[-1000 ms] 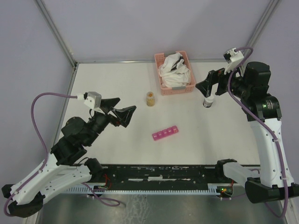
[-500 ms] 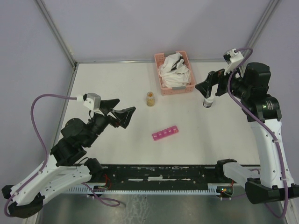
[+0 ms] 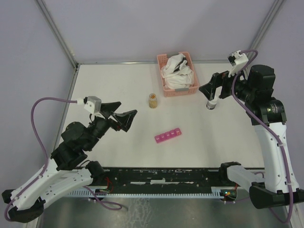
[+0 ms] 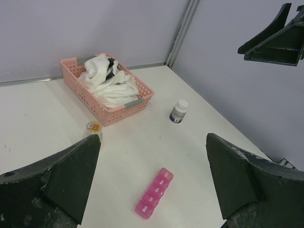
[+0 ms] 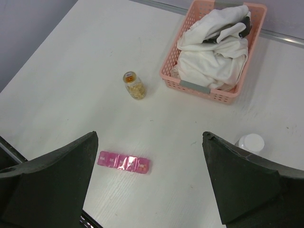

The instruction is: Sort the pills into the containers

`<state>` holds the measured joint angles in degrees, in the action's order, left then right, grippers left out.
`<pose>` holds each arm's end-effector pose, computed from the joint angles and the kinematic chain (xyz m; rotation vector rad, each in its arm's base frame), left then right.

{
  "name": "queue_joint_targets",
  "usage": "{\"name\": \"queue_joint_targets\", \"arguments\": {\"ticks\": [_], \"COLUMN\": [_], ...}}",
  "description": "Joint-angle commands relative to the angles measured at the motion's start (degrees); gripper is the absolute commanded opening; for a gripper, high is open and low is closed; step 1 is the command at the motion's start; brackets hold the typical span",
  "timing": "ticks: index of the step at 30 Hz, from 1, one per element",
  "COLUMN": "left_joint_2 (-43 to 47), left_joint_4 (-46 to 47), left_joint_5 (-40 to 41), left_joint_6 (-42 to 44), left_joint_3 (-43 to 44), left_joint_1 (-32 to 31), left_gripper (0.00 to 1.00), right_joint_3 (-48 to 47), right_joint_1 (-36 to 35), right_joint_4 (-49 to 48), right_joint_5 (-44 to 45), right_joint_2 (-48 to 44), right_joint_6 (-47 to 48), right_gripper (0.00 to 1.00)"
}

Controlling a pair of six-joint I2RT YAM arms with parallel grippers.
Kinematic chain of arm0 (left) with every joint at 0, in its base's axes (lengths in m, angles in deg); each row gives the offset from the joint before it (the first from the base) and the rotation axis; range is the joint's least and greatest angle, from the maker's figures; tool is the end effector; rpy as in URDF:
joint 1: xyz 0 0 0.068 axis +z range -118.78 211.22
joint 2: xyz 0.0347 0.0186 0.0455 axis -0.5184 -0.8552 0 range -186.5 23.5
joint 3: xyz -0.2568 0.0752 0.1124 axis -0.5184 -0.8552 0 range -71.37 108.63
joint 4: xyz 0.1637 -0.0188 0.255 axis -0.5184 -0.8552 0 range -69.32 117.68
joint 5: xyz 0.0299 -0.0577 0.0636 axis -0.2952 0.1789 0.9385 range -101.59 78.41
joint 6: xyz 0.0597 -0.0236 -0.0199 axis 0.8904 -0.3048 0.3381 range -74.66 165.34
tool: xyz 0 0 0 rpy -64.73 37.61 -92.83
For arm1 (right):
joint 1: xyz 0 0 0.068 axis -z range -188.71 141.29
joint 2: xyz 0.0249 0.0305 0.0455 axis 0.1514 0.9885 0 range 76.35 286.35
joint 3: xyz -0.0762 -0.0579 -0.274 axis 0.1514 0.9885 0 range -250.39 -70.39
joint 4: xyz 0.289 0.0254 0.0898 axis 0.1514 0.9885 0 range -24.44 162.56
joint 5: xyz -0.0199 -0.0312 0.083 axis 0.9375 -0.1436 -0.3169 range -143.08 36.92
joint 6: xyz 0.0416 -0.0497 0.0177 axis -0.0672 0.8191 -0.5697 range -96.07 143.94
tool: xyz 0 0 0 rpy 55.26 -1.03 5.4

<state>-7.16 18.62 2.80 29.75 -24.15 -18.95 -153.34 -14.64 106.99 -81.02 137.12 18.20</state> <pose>0.1145 -0.1165 0.4138 0.2354 1.4701 -0.7562 0.2384 0.0502 0.4845 -0.3357 1.8812 0.6015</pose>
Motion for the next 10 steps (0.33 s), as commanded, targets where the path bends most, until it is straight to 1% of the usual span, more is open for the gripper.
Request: {"name": "queue_joint_targets", "arguments": {"ticks": [1,10], "left_joint_2": [-1.01,-1.49], "left_joint_4": [1.81,1.68], "left_joint_5": [-0.96,-1.21], "left_joint_6": [-1.55,-1.32], "left_joint_3": [1.4,1.87], "left_joint_1": [0.18,0.16], "left_gripper": [0.99,0.99], "right_joint_3": [-2.34,-1.61], "right_joint_1": [0.13,0.12], "right_joint_4": [-1.41,-3.05], "right_joint_5": [2.78,4.21], "right_joint_2": [-0.98,-1.01], "right_joint_6": [-2.36,-1.79], "right_gripper": [1.0,1.0]}}
